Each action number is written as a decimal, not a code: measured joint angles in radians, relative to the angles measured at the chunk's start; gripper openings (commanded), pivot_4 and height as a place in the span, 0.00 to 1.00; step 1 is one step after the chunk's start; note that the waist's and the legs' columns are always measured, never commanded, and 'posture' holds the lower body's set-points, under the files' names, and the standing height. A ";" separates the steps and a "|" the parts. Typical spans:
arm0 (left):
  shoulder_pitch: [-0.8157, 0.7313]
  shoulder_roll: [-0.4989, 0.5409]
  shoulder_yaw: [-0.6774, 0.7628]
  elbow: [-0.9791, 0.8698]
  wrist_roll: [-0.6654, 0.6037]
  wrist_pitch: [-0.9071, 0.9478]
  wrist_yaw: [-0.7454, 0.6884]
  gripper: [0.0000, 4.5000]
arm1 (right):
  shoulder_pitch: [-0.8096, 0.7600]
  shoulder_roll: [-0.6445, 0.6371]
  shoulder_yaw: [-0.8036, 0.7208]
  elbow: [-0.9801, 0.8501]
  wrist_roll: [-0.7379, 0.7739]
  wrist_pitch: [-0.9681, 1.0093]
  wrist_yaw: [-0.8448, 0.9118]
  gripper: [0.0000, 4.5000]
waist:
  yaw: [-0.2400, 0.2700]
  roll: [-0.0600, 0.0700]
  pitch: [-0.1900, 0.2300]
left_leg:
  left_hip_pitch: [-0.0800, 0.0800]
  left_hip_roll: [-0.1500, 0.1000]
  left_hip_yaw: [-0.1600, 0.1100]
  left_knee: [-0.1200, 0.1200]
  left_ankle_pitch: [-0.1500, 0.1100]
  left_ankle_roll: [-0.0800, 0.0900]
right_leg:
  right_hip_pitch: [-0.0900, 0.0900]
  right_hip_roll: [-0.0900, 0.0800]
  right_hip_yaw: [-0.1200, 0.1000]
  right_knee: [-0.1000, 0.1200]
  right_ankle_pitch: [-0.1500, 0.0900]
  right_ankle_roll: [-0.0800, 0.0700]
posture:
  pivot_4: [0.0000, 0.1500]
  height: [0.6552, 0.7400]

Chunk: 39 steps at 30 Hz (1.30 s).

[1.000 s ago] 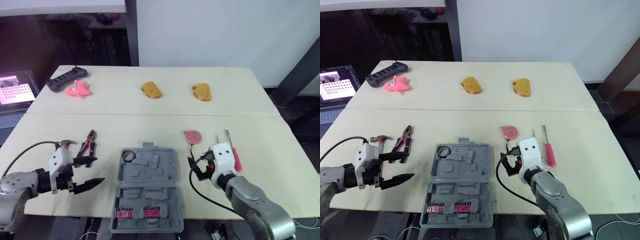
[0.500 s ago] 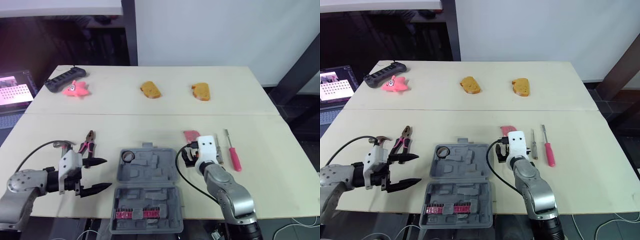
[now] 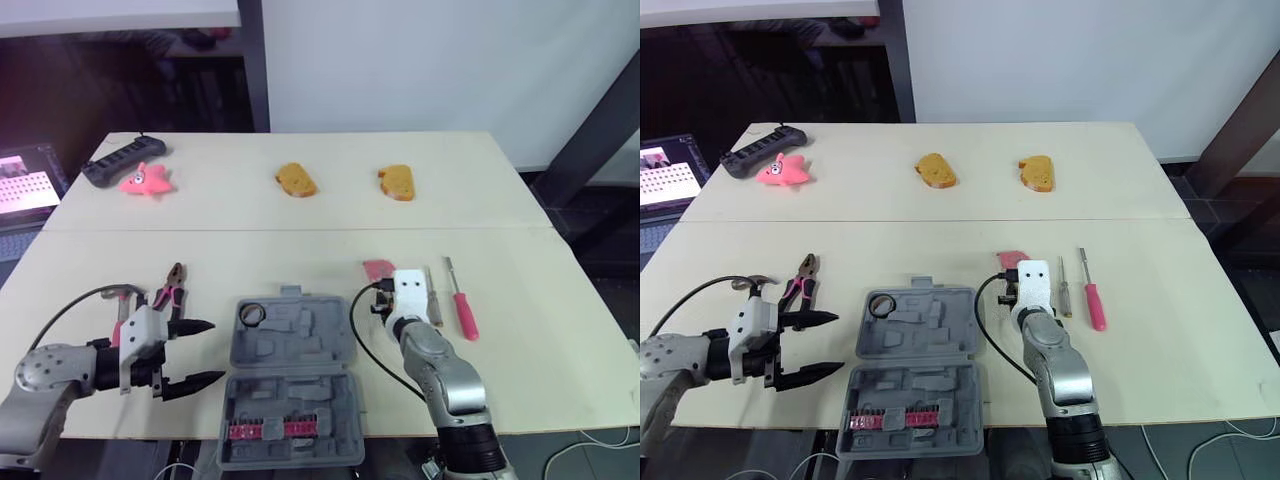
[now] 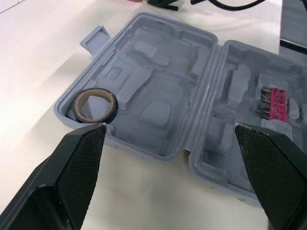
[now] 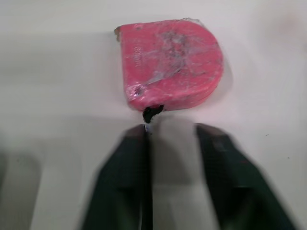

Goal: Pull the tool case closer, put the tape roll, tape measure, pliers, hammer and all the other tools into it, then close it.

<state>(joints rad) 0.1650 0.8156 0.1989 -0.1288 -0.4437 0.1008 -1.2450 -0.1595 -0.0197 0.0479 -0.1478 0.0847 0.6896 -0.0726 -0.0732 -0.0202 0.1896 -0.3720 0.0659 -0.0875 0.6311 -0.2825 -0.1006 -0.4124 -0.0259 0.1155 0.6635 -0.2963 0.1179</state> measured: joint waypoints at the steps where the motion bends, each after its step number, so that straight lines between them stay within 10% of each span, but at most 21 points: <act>1: 0.003 0.000 0.002 -0.001 0.000 0.001 0.006 1.00 | -0.005 0.000 0.000 0.009 0.000 -0.005 0.006 0.01 | 0.000 0.000 0.000 | 0.000 0.000 0.000 0.000 0.000 0.000 | 0.000 0.000 0.000 0.000 0.000 0.000 | 1.00 1.00; 12: 0.022 0.003 0.004 -0.010 0.002 0.001 0.019 1.00 | -0.022 -0.031 0.021 0.040 -0.025 -0.025 0.066 0.01 | 0.000 0.000 0.000 | 0.000 0.000 0.000 0.000 0.000 0.000 | 0.000 0.000 0.000 0.000 0.000 0.000 | 1.00 1.00; 19: 0.006 0.003 -0.003 -0.010 0.004 0.004 0.026 1.00 | 0.011 -0.050 0.054 -0.005 -0.030 -0.009 0.117 0.63 | 0.001 0.000 0.000 | 0.000 0.000 0.000 0.000 0.000 0.000 | 0.000 0.000 0.000 0.000 0.000 0.000 | 1.00 1.00; 30: -0.002 0.002 -0.019 -0.009 0.013 0.004 0.039 1.00 | -0.050 -0.039 0.050 0.060 -0.041 -0.021 0.126 0.63 | 0.001 0.000 0.000 | 0.000 0.000 0.000 0.000 0.000 0.000 | 0.000 0.000 0.000 0.000 0.000 0.000 | 1.00 1.00; 37: 0.005 0.002 -0.019 -0.009 0.017 0.004 0.050 1.00 | -0.059 -0.038 0.029 0.081 -0.042 -0.041 0.126 0.01 | 0.000 0.000 0.000 | 0.000 0.000 0.000 0.000 0.000 0.000 | 0.000 0.000 0.000 0.000 0.000 0.000 | 1.00 1.00; 39: 0.009 0.002 -0.019 -0.009 0.017 0.004 0.053 1.00 | -0.061 -0.037 0.029 0.084 -0.042 -0.043 0.126 0.01 | 0.001 0.000 0.000 | 0.000 0.000 0.000 0.000 0.000 0.000 | 0.000 0.000 0.000 0.000 0.000 0.000 | 1.00 1.00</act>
<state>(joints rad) 0.1739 0.8172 0.1798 -0.1379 -0.4264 0.1046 -1.1923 -0.2200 -0.0562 0.0770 -0.0636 0.0426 0.6470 0.0533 -0.0723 -0.0202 0.1896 -0.3720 0.0659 -0.0875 0.6310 -0.2825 -0.1006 -0.4125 -0.0258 0.1155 0.6635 -0.2963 0.1178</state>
